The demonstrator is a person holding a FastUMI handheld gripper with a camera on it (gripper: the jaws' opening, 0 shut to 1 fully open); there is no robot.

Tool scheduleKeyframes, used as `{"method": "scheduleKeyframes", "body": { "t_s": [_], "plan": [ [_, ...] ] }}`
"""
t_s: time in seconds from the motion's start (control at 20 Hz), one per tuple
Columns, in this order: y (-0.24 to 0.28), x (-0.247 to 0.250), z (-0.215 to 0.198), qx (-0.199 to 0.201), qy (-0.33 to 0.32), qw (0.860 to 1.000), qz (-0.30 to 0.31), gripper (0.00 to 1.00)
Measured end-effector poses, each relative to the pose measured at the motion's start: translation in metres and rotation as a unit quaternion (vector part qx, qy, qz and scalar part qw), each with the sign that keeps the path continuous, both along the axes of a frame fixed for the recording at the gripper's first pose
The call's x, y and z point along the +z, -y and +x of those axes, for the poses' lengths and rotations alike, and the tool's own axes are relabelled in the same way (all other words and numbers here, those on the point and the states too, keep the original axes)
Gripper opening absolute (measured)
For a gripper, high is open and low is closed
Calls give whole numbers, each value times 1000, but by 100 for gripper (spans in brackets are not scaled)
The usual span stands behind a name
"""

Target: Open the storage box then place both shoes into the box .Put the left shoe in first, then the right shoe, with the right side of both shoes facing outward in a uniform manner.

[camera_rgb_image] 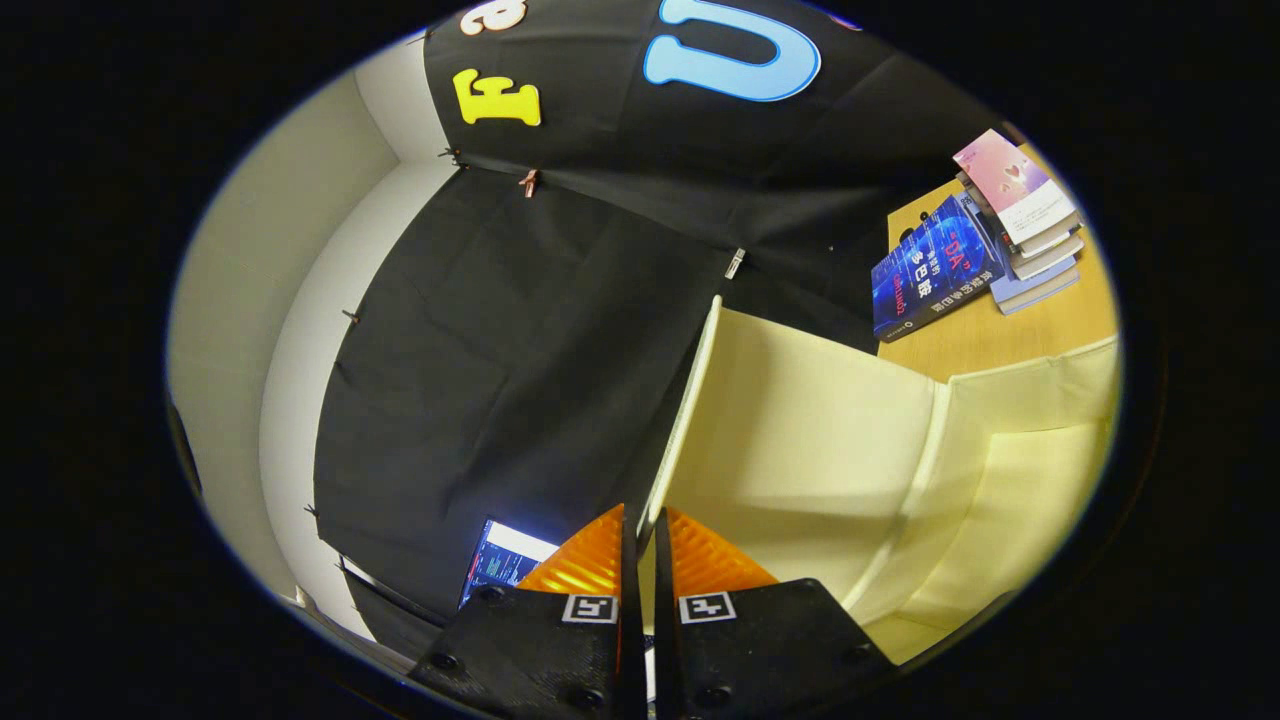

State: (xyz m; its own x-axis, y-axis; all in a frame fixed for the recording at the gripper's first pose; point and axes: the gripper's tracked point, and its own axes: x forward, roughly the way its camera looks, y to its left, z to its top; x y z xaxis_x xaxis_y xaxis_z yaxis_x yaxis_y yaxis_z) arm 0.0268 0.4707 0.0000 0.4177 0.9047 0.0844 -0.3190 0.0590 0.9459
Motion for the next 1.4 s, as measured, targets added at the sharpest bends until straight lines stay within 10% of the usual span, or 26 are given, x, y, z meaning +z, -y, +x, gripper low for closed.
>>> {"method": "scheduleKeyframes", "body": {
  "t_s": [0.2, 0.5, 1.0, 1.4],
  "plan": [
    [-8, 1, 0, -2, 2, 1000, -4, 23],
    [9, -10, 12, -61, 40, 996, -55, 94],
    [163, -70, -10, -202, 88, 939, -265, 98],
    [311, -197, -83, -245, 24, 830, -500, 98]
  ]
}}
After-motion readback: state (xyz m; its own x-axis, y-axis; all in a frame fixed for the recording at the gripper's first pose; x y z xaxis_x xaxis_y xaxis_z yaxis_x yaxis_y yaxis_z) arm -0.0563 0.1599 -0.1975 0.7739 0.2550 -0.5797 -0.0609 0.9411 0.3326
